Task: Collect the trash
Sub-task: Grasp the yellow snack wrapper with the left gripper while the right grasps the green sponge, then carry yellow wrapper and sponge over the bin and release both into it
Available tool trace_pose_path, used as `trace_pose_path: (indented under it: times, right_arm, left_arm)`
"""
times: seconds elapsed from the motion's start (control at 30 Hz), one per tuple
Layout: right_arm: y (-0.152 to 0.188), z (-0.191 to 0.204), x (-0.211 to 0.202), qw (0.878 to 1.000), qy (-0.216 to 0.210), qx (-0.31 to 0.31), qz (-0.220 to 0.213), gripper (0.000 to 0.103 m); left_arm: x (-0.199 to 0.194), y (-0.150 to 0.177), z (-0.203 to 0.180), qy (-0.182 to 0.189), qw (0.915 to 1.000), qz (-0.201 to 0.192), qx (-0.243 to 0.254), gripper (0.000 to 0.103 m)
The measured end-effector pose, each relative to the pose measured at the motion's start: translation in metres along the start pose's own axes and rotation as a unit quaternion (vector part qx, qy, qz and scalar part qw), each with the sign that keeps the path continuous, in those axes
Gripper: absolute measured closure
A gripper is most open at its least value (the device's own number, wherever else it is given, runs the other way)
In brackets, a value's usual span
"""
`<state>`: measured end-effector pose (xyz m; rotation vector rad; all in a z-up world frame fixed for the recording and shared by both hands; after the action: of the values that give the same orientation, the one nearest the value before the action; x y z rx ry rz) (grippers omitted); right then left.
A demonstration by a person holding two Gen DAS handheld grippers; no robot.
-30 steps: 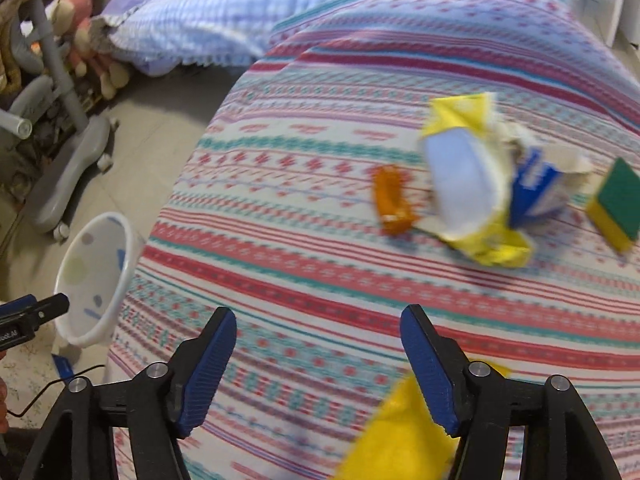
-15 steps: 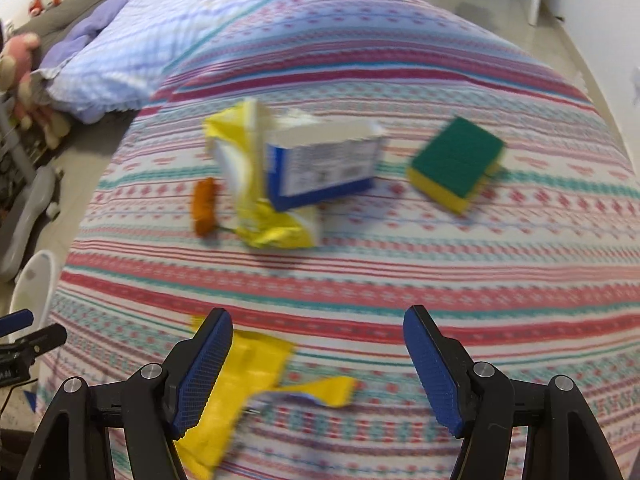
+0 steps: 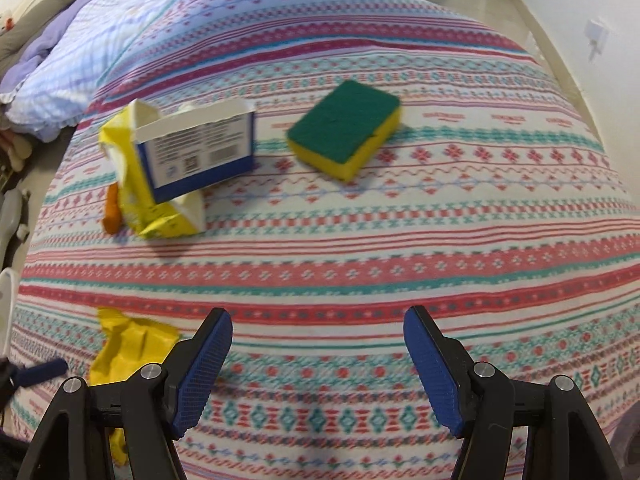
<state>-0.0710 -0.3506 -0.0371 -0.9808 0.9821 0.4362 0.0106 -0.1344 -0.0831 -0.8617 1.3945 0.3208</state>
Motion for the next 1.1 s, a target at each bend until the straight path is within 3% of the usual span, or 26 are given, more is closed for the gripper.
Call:
trace_pose_path:
  times: [0.03,0.07,0.27,0.63,0.83,0.9,1.0,1.03,1.1]
  right_arm:
    - [-0.002,-0.003,0.002,1.0,0.003,0.005,0.001,0.028]
    - [-0.005,-0.006,0.003,1.0,0.005,0.01,0.004,0.028]
    - [-0.03,-0.014,0.017,0.999,0.01,0.03,0.008,0.028]
    - [-0.077,-0.017,0.065,0.994,-0.022,0.106,0.01,0.028]
    - [-0.09,-0.021,0.088,0.988,-0.045,0.146,0.017,0.029]
    - [-0.092,-0.022,0.095,0.987,-0.05,0.155,0.02,0.032]
    - [-0.093,-0.016,0.103,0.984,-0.076,0.157,0.027,0.046]
    - [-0.093,-0.013,0.104,0.984,-0.088,0.154,0.028,0.057]
    - [-0.094,-0.008,0.103,0.986,-0.085,0.143,0.027,0.061]
  left_arm:
    - [0.0,-0.002,0.0,-0.007,0.9999,-0.004,0.007,0.053]
    - [-0.002,-0.004,0.0,-0.007,0.9999,-0.009,0.009,0.056]
    - [-0.014,-0.017,0.022,0.006,0.999,-0.038,-0.02,0.066]
    - [-0.046,-0.028,0.074,0.009,0.9943,-0.082,-0.067,0.073]
    - [-0.043,-0.033,0.092,0.003,0.9918,-0.092,-0.089,0.075]
    - [-0.044,-0.031,0.096,0.002,0.9912,-0.094,-0.093,0.076]
    - [-0.047,-0.029,0.097,0.0,0.9906,-0.098,-0.096,0.079]
    - [-0.048,-0.029,0.097,0.0,0.9904,-0.099,-0.097,0.079]
    - [-0.05,-0.028,0.097,0.002,0.9898,-0.102,-0.1,0.08]
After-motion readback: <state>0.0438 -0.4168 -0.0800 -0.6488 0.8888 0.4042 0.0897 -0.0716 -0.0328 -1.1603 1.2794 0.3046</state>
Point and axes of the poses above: each gripper's, at about its wrist camera, not at the fingertips, and x roughly the way its jaws point, z to its left, y to its underside, the point moved 5 cm from there along x, roughly the way its jaws point, and after that the axes turned 5 degrees about x, right-handed, at the moved point
